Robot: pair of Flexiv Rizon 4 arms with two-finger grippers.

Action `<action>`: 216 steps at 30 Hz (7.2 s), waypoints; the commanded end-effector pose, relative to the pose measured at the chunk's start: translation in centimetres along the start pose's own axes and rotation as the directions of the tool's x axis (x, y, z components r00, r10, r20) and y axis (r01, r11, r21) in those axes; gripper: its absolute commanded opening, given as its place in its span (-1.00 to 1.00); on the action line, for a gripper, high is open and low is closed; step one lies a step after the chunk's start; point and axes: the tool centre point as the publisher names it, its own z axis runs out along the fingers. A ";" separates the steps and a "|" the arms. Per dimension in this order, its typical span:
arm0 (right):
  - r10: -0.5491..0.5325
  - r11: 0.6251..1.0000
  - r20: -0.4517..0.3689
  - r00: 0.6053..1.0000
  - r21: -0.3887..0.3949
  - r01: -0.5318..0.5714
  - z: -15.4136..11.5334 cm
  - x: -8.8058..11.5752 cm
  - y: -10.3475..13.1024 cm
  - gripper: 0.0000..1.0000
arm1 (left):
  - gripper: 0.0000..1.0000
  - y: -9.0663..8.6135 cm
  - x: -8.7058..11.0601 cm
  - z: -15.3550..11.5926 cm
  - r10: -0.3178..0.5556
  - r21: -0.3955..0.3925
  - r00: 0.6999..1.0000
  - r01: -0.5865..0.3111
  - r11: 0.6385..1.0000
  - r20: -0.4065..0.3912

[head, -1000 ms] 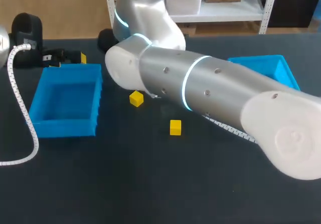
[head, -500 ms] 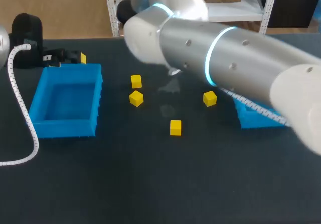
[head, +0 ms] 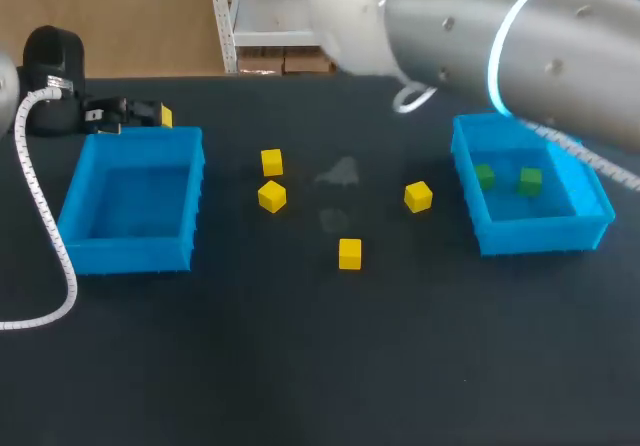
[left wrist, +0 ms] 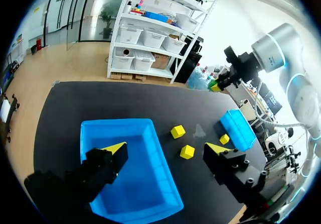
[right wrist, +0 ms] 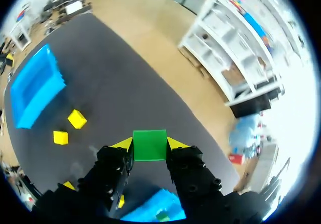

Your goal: Put the green cubes in the right bin and the yellow cubes in the left bin.

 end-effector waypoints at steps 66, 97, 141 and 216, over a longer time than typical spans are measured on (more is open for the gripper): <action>0.395 0.910 0.181 0.900 0.056 -0.411 -1.8 29.5 -6.0 1.00 | 1.00 0.2 0.2 0.0 0.002 0.012 1.000 -0.002 1.000 0.007; 0.395 0.910 0.181 0.900 0.056 -0.411 -1.8 29.5 -6.0 1.00 | 1.00 0.2 0.2 0.0 0.002 0.012 1.000 -0.002 1.000 0.007; 0.395 0.910 0.181 0.900 0.056 -0.411 -1.8 29.5 -6.0 1.00 | 1.00 -9.7 1.2 10.2 0.583 0.201 0.559 -0.597 0.776 -0.590; 0.395 0.910 0.181 0.900 0.056 -0.411 -1.8 29.5 -6.0 1.00 | -1.00 -5.7 8.4 16.7 0.407 -0.031 0.611 -0.578 0.816 -0.679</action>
